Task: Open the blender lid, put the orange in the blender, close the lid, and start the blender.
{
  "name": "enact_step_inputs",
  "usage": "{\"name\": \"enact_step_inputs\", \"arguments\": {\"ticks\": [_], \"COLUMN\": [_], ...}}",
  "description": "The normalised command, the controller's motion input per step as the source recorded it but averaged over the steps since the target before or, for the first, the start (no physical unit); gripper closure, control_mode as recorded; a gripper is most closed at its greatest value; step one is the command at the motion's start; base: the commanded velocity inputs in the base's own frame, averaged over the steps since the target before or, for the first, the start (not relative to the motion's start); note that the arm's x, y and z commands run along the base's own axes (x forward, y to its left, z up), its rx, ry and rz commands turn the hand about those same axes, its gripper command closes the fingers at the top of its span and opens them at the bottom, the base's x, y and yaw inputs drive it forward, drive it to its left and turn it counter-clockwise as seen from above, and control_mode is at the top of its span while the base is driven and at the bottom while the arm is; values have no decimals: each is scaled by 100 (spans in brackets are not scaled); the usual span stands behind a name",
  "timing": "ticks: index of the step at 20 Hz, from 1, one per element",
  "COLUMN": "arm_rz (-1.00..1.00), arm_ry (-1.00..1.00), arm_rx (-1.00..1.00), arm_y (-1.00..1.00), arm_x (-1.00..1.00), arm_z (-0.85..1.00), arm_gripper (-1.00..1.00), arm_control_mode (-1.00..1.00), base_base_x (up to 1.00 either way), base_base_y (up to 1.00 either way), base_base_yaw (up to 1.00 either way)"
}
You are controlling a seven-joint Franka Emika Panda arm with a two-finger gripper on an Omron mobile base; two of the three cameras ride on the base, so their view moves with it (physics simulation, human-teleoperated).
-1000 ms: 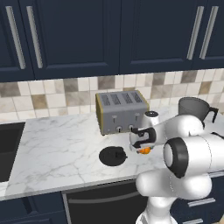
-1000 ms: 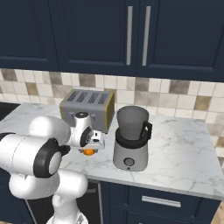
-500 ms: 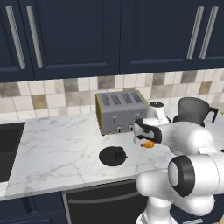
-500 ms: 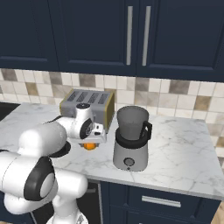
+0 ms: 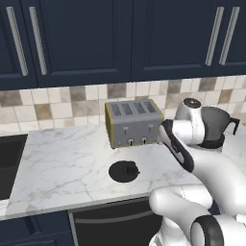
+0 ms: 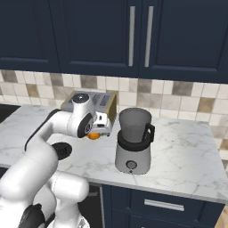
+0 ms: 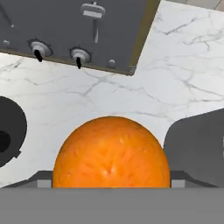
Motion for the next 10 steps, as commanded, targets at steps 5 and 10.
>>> {"name": "enact_step_inputs", "arguments": {"ticks": [5,10], "arm_rz": [-3,-6], "arm_ry": [-12,-9], "arm_rx": [0,0], "arm_y": [-40,-51], "arm_x": [-3,-7], "arm_z": [100,93], "arm_gripper": [100,100], "arm_control_mode": [-100,-100], "base_base_x": [0,0], "base_base_y": [0,0], "base_base_yaw": [0,0]}}
